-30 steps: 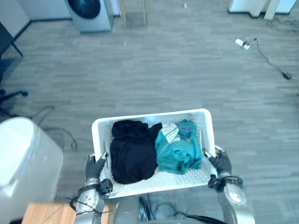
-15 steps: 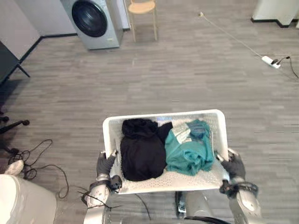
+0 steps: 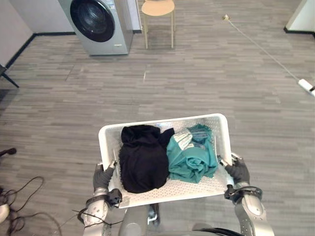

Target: Pick up the laundry basket with both hands and put the clothes into the washing machine.

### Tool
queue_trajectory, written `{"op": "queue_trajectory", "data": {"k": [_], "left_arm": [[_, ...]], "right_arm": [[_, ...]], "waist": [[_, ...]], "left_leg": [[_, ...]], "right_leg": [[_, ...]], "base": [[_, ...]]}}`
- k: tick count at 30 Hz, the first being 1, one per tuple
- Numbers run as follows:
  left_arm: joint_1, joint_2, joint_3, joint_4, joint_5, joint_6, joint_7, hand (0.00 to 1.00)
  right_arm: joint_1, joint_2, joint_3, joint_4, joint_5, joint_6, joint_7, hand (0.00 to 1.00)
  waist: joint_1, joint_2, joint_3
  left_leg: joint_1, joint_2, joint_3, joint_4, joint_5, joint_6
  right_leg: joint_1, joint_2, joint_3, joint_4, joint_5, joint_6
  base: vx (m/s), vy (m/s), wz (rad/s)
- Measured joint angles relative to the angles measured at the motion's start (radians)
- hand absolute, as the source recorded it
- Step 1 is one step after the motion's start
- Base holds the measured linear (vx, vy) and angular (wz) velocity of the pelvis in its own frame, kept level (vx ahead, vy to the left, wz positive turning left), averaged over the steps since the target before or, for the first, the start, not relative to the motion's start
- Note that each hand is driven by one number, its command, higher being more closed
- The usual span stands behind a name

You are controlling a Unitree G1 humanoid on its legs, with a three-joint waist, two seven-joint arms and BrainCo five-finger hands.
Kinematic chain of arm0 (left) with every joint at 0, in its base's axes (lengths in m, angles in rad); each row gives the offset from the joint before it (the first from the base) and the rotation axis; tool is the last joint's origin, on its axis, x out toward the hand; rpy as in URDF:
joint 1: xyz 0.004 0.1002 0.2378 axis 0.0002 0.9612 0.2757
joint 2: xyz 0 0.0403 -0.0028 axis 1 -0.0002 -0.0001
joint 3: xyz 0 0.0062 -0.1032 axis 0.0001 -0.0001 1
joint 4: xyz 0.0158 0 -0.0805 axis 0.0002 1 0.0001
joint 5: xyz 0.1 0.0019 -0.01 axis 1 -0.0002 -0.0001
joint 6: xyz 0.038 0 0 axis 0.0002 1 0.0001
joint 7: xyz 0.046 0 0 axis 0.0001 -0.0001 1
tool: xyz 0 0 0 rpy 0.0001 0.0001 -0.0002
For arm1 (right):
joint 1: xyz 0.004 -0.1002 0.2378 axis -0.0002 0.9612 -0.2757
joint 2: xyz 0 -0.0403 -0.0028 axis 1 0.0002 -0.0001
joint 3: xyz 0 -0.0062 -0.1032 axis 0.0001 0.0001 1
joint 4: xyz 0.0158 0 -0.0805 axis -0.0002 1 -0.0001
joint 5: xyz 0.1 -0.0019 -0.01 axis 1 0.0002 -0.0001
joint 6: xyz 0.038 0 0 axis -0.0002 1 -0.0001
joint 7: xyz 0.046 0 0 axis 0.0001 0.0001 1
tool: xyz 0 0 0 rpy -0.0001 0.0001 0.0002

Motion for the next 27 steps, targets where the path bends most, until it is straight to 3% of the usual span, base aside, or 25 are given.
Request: {"op": "queue_trajectory", "data": {"k": [2, 3, 4, 5, 7, 8, 9, 10, 11, 12, 13, 14, 15, 16, 17, 19, 20, 21, 22, 23, 24, 25, 27], "left_arm": [[0.015, 0.001, 0.011, 0.000, 0.011, 0.011, 0.000, 1.00], [0.030, 0.003, 0.012, 0.000, 0.014, 0.011, 0.000, 1.00], [0.036, 0.010, 0.011, 0.000, 0.019, 0.010, 0.000, 1.00], [0.034, 0.016, 0.007, -0.001, 0.019, 0.008, 0.000, 1.00], [0.032, 0.034, 0.004, -0.018, 0.018, -0.003, 0.000, 1.00], [0.030, 0.040, -0.003, -0.020, 0.017, -0.007, 0.000, 1.00], [0.030, 0.042, -0.009, -0.020, 0.017, -0.011, 0.000, 1.00], [0.033, 0.053, -0.020, -0.017, 0.017, -0.012, 0.001, 1.00], [0.028, 0.043, -0.030, 0.011, 0.020, -0.010, 0.003, 1.00], [0.030, 0.023, -0.027, 0.013, 0.023, -0.008, 0.004, 1.00], [0.027, 0.014, -0.022, 0.012, 0.023, -0.009, 0.008, 1.00], [0.027, 0.010, -0.022, 0.012, 0.023, -0.009, 0.012, 1.00], [0.033, -0.003, -0.019, 0.012, 0.023, -0.009, 0.014, 1.00], [0.039, 0.000, -0.021, 0.011, 0.023, -0.011, 0.013, 1.00], [0.039, 0.001, -0.021, 0.005, 0.023, -0.013, 0.011, 1.00], [0.039, 0.002, -0.022, 0.003, 0.020, -0.017, 0.006, 1.00], [0.039, 0.000, -0.023, 0.003, 0.020, -0.021, 0.004, 1.00], [0.040, 0.000, -0.024, 0.003, 0.020, -0.024, -0.001, 1.00], [0.041, -0.002, -0.024, 0.004, 0.020, -0.024, -0.001, 1.00], [0.040, -0.002, -0.024, 0.005, 0.020, -0.024, -0.001, 1.00], [0.040, -0.002, -0.024, 0.005, 0.020, -0.023, -0.002, 1.00], [0.041, -0.003, -0.025, 0.005, 0.020, -0.022, -0.002, 1.00], [0.037, -0.009, -0.024, 0.001, 0.019, -0.024, -0.002, 1.00]], "right_arm": [[0.004, 0.012, 0.005, 0.028, -0.004, 0.001, 0.012, 1.00], [0.024, 0.014, 0.012, 0.027, -0.005, 0.000, 0.014, 1.00], [0.033, 0.019, 0.018, 0.018, -0.005, -0.001, 0.014, 1.00], [0.039, 0.025, 0.017, 0.011, -0.004, -0.001, 0.013, 1.00], [0.046, 0.038, 0.017, -0.010, 0.000, -0.002, 0.008, 1.00], [0.053, 0.042, 0.016, -0.020, 0.001, -0.002, 0.005, 1.00], [0.058, 0.041, 0.016, -0.023, 0.005, -0.003, 0.001, 1.00], [0.072, 0.043, 0.025, -0.025, 0.006, -0.003, -0.006, 1.00], [0.079, 0.020, 0.023, -0.019, 0.008, -0.002, -0.011, 1.00], [0.073, 0.007, 0.024, -0.021, 0.008, 0.001, -0.011, 1.00], [0.061, -0.002, 0.031, -0.022, 0.008, 0.001, -0.011, 1.00], [0.057, -0.006, 0.032, -0.023, 0.008, 0.002, -0.012, 1.00], [0.058, -0.020, 0.043, -0.033, 0.009, 0.002, -0.024, 1.00], [0.065, -0.018, 0.045, -0.046, 0.010, 0.002, -0.032, 1.00], [0.084, -0.014, 0.046, -0.063, 0.011, 0.001, -0.038, 1.00], [0.081, -0.016, 0.047, -0.075, 0.012, -0.001, -0.042, 1.00], [0.081, -0.016, 0.047, -0.075, 0.012, -0.001, -0.043, 1.00], [0.082, -0.018, 0.047, -0.075, 0.012, -0.001, -0.045, 1.00], [0.079, -0.022, 0.047, -0.074, 0.013, -0.001, -0.046, 1.00], [0.078, -0.024, 0.047, -0.073, 0.013, 0.000, -0.046, 1.00], [0.077, -0.026, 0.047, -0.072, 0.013, 0.000, -0.046, 1.00], [0.075, -0.033, 0.047, -0.069, 0.017, 0.000, -0.045, 1.00], [0.047, -0.043, 0.043, -0.054, 0.018, -0.001, -0.045, 1.00]], "waist": [[-0.004, 0.011, 0.007], [-0.014, 0.040, 0.008], [-0.033, 0.071, -0.004], [-0.040, 0.083, -0.010], [-0.070, 0.080, -0.012], [-0.083, 0.085, -0.011], [-0.083, 0.084, -0.014], [-0.085, 0.058, -0.029], [-0.082, 0.105, -0.036], [-0.077, 0.124, -0.046], [-0.072, 0.122, -0.044], [-0.073, 0.128, -0.041], [-0.063, 0.149, -0.029], [-0.059, 0.151, -0.030], [-0.048, 0.153, -0.027], [-0.016, 0.130, -0.020], [-0.012, 0.129, -0.020], [0.000, 0.124, -0.019], [0.005, 0.117, -0.012], [0.005, 0.122, -0.014], [0.004, 0.123, -0.015], [0.005, 0.121, -0.015], [0.025, 0.122, -0.018]], "left_leg": [[0.128, -0.010, -0.011, -0.033, -0.039, 0.009], [0.241, -0.005, -0.042, -0.106, -0.051, 0.009], [0.328, 0.011, -0.068, -0.192, -0.051, 0.008], [0.360, 0.020, -0.073, -0.230, -0.050, 0.007], [0.441, 0.030, -0.092, -0.305, -0.040, -0.021], [0.492, 0.043, -0.094, -0.332, -0.051, -0.078], [0.534, 0.062, -0.097, -0.340, -0.075, -0.121], [0.570, 0.062, -0.114, -0.329, -0.098, -0.159], [0.582, 0.110, -0.150, -0.296, -0.103, -0.168], [0.564, 0.134, -0.164, -0.252, -0.085, -0.168], [0.506, 0.137, -0.201, -0.104, -0.008, -0.139], [0.470, 0.148, -0.205, -0.004, 0.055, -0.122], [0.359, 0.208, -0.206, 0.269, 0.339, -0.108], [0.310, 0.235, -0.207, 0.379, 0.370, -0.096], [0.205, 0.293, -0.202, 0.594, 0.333, -0.054], [0.046, 0.302, -0.194, 0.747, 0.255, 0.008], [0.008, 0.298, -0.192, 0.748, 0.229, 0.004], [-0.050, 0.276, -0.178, 0.680, 0.172, -0.022], [-0.110, 0.244, -0.157, 0.508, 0.127, -0.048], [-0.123, 0.230, -0.147, 0.422, 0.116, -0.064], [-0.131, 0.210, -0.138, 0.317, 0.109, -0.077], [-0.133, 0.165, -0.134, 0.096, 0.118, -0.095], [-0.136, 0.124, -0.160, -0.238, 0.177, -0.175]], "right_leg": [[-0.062, 0.008, -0.028, 0.176, -0.037, -0.059], [-0.104, 0.037, -0.078, 0.201, -0.082, -0.116], [-0.172, 0.079, -0.128, 0.152, -0.129, -0.133], [-0.210, 0.097, -0.154, 0.102, -0.152, -0.131], [-0.305, 0.105, -0.213, -0.095, -0.194, -0.120], [-0.351, 0.111, -0.244, -0.280, -0.188, -0.126], [-0.373, 0.133, -0.259, -0.495, -0.139, -0.155], [-0.370, 0.158, -0.249, -0.663, 0.045, -0.176], [-0.364, 0.195, -0.262, -0.622, 0.055, -0.196], [-0.366, 0.215, -0.268, -0.602, 0.031, -0.209], [-0.362, 0.225, -0.269, -0.555, -0.037, -0.217], [-0.341, 0.237, -0.271, -0.548, -0.062, -0.226], [-0.242, 0.271, -0.268, -0.589, -0.106, -0.254], [-0.200, 0.285, -0.263, -0.615, -0.124, -0.256], [-0.112, 0.315, -0.257, -0.660, -0.144, -0.266], [0.026, 0.319, -0.222, -0.740, -0.173, -0.269], [0.060, 0.317, -0.215, -0.763, -0.178, -0.268], [0.114, 0.306, -0.193, -0.805, -0.193, -0.254], [0.169, 0.288, -0.174, -0.840, -0.217, -0.237], [0.192, 0.280, -0.170, -0.853, -0.227, -0.229], [0.212, 0.269, -0.166, -0.865, -0.235, -0.225], [0.248, 0.242, -0.158, -0.885, -0.248, -0.211], [0.306, 0.205, -0.133, -0.924, -0.285, -0.178]], "base": [[0.71, 0.135, -0.10], [0.69, 0.049, 0.02], [0.82, 0.054, 0.15], [0.66, 0.013, 0.36], [0.62, -0.027, 0.41], [0.71, -0.124, 0.38], [0.88, -0.197, 0.41], [0.91, -0.222, 0.30], [0.77, -0.172, 0.08], [0.76, -0.168, -0.15], [0.60, -0.148, -0.25], [0.91, -0.224, -0.34], [0.75, -0.174, -0.29], [0.87, -0.172, -0.36], [0.65, -0.100, -0.31], [0.55, -0.067, -0.41], [0.55, -0.011, -0.42], [0.66, 0.034, -0.41], [0.65, 0.071, -0.38], [0.44, 0.097, -0.21], [0.43, 0.141, -0.13], [0.67, 0.253, -0.24], [0.63, 0.263, -0.41]]}}
